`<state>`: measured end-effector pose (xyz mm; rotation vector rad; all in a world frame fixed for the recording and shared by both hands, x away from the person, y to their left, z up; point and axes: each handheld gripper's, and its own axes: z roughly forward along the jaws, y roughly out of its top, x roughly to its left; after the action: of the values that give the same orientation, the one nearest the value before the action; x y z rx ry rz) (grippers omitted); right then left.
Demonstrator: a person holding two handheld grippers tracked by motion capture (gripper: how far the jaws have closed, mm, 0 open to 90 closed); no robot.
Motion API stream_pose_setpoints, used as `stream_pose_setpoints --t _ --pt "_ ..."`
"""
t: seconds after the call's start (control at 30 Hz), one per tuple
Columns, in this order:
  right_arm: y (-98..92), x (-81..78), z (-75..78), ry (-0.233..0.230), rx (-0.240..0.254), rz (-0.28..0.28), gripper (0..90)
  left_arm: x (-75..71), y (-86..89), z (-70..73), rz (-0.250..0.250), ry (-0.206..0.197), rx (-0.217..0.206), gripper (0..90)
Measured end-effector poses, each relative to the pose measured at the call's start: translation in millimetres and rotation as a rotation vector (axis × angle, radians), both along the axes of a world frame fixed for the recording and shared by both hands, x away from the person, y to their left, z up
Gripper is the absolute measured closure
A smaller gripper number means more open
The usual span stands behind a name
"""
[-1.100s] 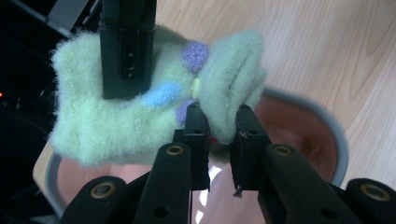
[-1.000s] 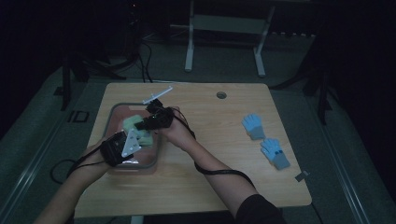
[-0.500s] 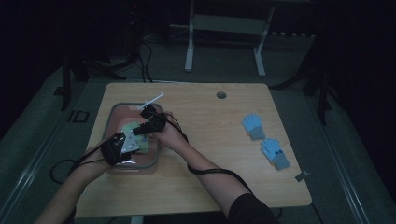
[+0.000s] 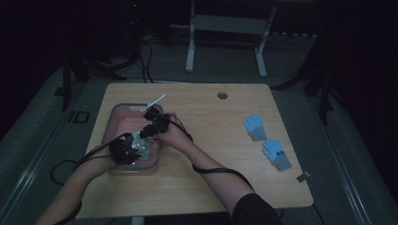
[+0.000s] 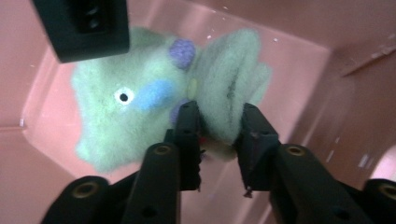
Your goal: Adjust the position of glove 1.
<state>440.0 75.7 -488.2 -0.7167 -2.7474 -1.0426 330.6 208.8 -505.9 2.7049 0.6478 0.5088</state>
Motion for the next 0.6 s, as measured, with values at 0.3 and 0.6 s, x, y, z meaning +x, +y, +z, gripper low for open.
stream_pose_setpoints --t 0.3,0.6 --pt "-15.0 -7.7 15.4 -0.008 0.045 0.018 48.8 -3.0 9.5 14.0 0.127 -0.037 -0.110 29.4" --pt "-40.6 -18.4 35.7 -0.054 0.089 0.032 46.2 -8.4 2.9 31.4 0.176 -0.078 -0.216 12.2"
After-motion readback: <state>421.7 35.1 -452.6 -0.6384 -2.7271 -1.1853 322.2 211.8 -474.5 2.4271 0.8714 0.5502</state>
